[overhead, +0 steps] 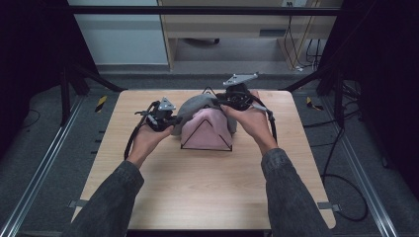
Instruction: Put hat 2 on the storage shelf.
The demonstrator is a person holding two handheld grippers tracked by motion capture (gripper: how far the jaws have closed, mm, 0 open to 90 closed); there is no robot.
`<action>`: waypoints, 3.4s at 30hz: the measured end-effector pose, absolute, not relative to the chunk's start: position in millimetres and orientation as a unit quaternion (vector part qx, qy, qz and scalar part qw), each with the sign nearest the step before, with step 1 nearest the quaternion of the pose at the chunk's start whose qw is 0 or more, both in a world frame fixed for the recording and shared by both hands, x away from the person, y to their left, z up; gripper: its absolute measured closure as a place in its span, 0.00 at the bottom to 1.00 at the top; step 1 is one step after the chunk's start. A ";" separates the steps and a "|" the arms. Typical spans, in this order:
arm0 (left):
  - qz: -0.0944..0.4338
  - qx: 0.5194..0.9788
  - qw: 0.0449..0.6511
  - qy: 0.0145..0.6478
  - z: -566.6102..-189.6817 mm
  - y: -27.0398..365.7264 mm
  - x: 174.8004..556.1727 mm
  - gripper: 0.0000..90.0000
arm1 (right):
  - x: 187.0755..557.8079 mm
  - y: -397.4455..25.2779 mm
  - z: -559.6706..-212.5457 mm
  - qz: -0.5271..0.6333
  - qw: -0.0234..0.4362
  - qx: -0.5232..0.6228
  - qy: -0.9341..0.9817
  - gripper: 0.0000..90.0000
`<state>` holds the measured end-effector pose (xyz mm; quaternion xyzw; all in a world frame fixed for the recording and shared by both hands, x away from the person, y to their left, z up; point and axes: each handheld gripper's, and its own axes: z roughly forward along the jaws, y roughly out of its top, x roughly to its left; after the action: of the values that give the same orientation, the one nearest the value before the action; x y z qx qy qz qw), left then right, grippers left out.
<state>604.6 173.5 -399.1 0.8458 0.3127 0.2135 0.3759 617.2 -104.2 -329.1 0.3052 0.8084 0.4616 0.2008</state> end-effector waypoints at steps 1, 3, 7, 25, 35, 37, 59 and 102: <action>0.212 0.846 0.375 0.314 -400.4 174.0 604.5 0.95 | 616.5 -104.4 -328.4 0.461 0.200 0.307 0.808 0.72; 0.210 0.847 0.374 0.315 -403.2 174.1 604.1 0.94 | 615.5 -105.2 -327.5 0.457 0.203 0.308 0.809 0.69; 0.208 0.846 0.373 0.319 -406.3 175.1 604.2 0.93 | 613.9 -108.7 -325.9 0.459 0.204 0.309 0.808 0.66; 0.221 0.839 0.376 0.324 -403.6 179.0 596.5 0.72 | 606.7 -126.0 -327.7 0.464 0.211 0.337 0.792 0.54; 0.230 0.829 0.388 0.331 -382.0 187.9 583.0 0.33 | 600.2 -129.3 -322.7 0.469 0.214 0.347 0.784 0.42; 0.226 0.829 0.390 0.332 -377.4 189.4 579.7 0.25 | 599.2 -130.1 -321.3 0.469 0.215 0.349 0.782 0.38; 0.198 0.858 0.378 0.287 -361.3 208.6 517.2 0.06 | 549.1 -169.9 -320.1 0.490 0.218 0.369 0.759 0.10; 0.133 0.886 0.285 0.342 -484.0 260.8 484.6 0.06 | 487.9 -190.2 -487.3 0.346 0.124 0.425 0.827 0.10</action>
<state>484.6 260.8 -484.0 0.8857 0.3417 0.1332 0.2847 487.9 -190.2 -487.3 0.4253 0.8271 0.3461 0.1237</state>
